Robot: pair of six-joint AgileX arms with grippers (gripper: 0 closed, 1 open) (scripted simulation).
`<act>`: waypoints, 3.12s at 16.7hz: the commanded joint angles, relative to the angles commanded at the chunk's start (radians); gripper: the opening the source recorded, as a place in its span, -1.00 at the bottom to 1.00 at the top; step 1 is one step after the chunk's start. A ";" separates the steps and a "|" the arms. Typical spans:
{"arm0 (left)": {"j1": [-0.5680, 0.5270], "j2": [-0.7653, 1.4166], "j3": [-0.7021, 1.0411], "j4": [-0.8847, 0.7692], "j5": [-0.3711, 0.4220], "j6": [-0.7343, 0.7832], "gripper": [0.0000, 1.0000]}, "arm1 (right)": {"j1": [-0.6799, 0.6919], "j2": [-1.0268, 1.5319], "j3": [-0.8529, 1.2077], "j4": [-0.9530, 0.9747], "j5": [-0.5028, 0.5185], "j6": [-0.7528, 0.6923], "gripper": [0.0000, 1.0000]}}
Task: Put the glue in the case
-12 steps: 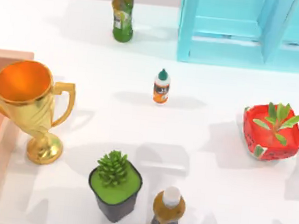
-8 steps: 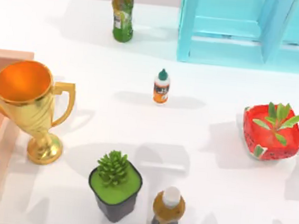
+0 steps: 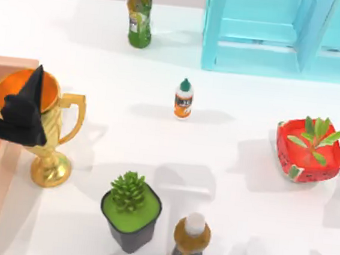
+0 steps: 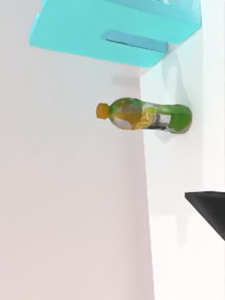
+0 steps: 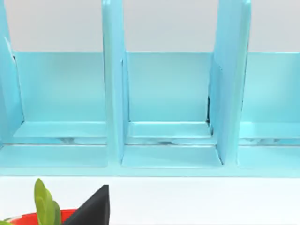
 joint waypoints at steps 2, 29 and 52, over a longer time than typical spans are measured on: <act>-0.110 0.219 0.115 0.049 -0.015 -0.009 1.00 | 0.000 0.000 0.000 0.000 0.000 0.000 1.00; -0.528 1.497 0.680 0.176 -0.594 -0.458 1.00 | 0.000 0.000 0.000 0.000 0.000 0.000 1.00; -0.385 1.782 0.924 0.283 -0.474 -0.346 -0.36 | 0.000 0.000 0.000 0.000 0.000 0.000 1.00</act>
